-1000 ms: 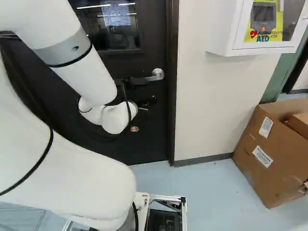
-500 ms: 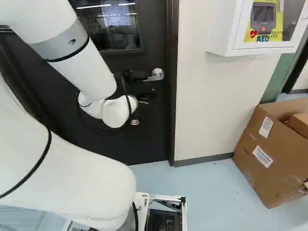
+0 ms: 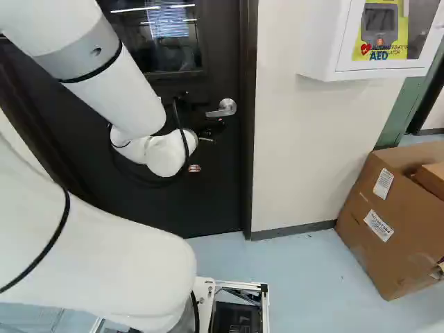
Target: Open the door and move inside
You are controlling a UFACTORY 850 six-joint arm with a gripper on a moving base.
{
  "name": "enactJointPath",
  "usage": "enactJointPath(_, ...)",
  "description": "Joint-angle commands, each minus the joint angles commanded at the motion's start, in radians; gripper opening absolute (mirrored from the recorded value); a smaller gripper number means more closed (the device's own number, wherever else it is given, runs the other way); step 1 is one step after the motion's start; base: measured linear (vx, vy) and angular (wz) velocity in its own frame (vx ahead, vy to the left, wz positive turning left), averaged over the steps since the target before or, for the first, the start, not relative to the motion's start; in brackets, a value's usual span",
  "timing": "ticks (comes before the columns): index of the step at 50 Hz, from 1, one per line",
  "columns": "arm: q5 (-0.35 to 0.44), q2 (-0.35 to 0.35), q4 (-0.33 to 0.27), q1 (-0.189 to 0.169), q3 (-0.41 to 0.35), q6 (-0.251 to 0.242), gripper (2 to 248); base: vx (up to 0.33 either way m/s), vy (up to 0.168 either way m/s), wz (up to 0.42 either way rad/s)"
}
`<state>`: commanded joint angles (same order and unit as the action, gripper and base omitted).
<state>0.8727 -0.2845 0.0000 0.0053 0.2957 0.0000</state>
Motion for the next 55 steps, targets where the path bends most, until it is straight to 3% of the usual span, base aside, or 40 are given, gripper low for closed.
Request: enactJointPath(55,0.000,0.010,-0.058,0.000,0.133,0.000,247,0.000,0.000,0.000)
